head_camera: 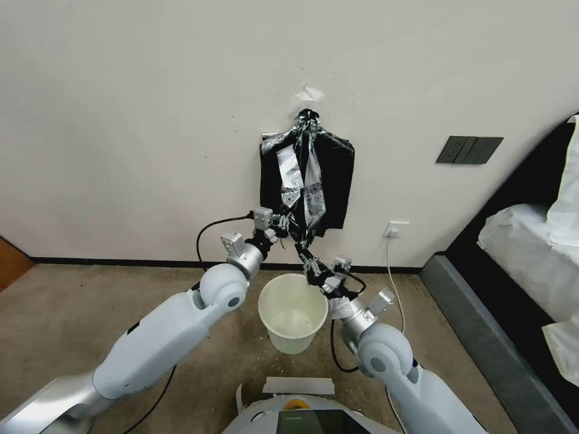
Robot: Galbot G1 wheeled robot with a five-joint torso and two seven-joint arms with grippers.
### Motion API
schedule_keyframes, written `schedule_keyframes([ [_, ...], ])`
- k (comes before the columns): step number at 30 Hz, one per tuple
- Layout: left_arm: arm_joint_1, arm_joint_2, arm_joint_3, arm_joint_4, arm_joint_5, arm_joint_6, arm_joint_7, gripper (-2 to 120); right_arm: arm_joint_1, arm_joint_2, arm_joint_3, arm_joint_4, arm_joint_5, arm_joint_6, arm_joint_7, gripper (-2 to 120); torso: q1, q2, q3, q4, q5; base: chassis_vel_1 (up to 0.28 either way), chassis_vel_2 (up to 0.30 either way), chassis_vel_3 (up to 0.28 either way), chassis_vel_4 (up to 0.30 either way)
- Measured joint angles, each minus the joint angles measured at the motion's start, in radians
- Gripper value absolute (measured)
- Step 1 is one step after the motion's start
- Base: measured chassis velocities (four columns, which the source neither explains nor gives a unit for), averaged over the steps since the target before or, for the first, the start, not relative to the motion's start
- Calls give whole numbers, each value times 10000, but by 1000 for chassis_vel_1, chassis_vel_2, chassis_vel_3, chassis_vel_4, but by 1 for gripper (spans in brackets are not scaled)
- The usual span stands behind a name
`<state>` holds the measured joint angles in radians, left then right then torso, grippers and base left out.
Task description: Place a trash bag onto the trash bin.
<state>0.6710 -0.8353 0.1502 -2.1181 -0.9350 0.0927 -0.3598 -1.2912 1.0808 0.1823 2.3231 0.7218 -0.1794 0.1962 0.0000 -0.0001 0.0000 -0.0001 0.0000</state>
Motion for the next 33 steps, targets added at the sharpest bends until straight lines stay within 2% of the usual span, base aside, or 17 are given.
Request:
schedule_keyframes([
  [5, 239, 35, -59, -189, 0, -8, 2, 0, 446, -272, 116, 10, -1202, -289, 713, 38, 0, 0, 0, -1, 1, 0, 0, 0, 0],
  [6, 239, 35, -59, -189, 0, -8, 2, 0, 446, -272, 116, 10, -1202, -289, 713, 38, 0, 0, 0, -1, 1, 0, 0, 0, 0],
  [8, 323, 28, -82, -222, 9, -13, 2, 0, 992, -498, 19, -106, -1307, -370, 747, 48, 0, 0, 0, 0, 0, 0, 0, 0, 0],
  [11, 343, 26, -97, -234, 9, -15, 2, 0, 1240, -589, -83, -193, -1365, -401, 731, 53, 0, -1, 0, 1, 0, 0, 0, 0, 0],
  [12, 366, 38, -136, -258, 9, -17, 1, 0, 1867, -804, -438, -442, -1574, -465, 676, 61, 0, 0, 0, 2, 0, 0, 0, 0, 0],
  [13, 366, 38, -136, -258, 9, -17, 1, 0, 1867, -804, -438, -442, -1574, -465, 676, 61, 0, 0, 0, 2, 0, 0, 0, 0, 0],
  [14, 364, 65, -150, -262, 5, -20, 0, 0, 2303, -969, -785, -712, -1820, -491, 664, 70, 0, 0, 0, 2, 0, 0, 0, 0, 0],
  [15, 364, 65, -150, -262, 5, -20, 0, 0, 2303, -969, -785, -712, -1820, -491, 664, 70, 0, 0, 0, 2, 0, 0, 0, 0, 0],
  [17, 325, 99, -156, -266, -27, -22, -1, 0, 3002, -1207, -1384, -1195, -2270, -559, 677, 82, 0, 0, 0, 3, 1, 0, 0, 0, 0],
  [20, 261, 93, -156, -268, -69, -21, -2, 0, 3572, -1312, -1840, -1646, -2731, -712, 839, 88, 0, 0, 1, 2, 1, 0, 0, 0, 0],
  [21, 224, 65, -150, -268, -85, -22, -2, 0, 3834, -1335, -2011, -1860, -2957, -750, 932, 83, 0, 0, 0, 2, 0, 0, 0, 0, 0],
  [24, 196, 34, -140, -268, -101, -22, -2, 0, 4090, -1335, -2166, -2041, -3106, -770, 1055, 78, 0, -1, 1, -1, 1, 0, 0, 0, 0],
  [25, 184, -2, -133, -262, -110, -22, -1, 0, 4418, -1298, -2312, -2214, -3199, -799, 1318, 69, 0, 0, 0, 0, 0, 0, 0, 0, 0],
  [27, 191, -28, -128, -260, -115, -21, 6, 0, 4655, -1259, -2390, -2342, -3240, -823, 1559, 61, 0, 0, 1, 2, 1, 0, 0, 0, 0],
  [30, 209, -46, -128, -254, -115, -21, 11, 0, 4720, -1257, -2404, -2386, -3251, -831, 1687, 56, 0, 0, 1, 1, 0, 0, 0, 0, 0],
  [32, 284, -95, -128, -242, -115, -22, 14, 0, 4765, -1249, -2403, -2414, -3271, -837, 1947, 41, 0, 0, 1, 0, 0, 0, 0, 0, 0],
  [33, 284, -95, -128, -242, -115, -22, 14, 0, 4765, -1249, -2403, -2414, -3271, -837, 1947, 41, 0, 0, 1, 0, 0, 0, 0, 0, 0],
])
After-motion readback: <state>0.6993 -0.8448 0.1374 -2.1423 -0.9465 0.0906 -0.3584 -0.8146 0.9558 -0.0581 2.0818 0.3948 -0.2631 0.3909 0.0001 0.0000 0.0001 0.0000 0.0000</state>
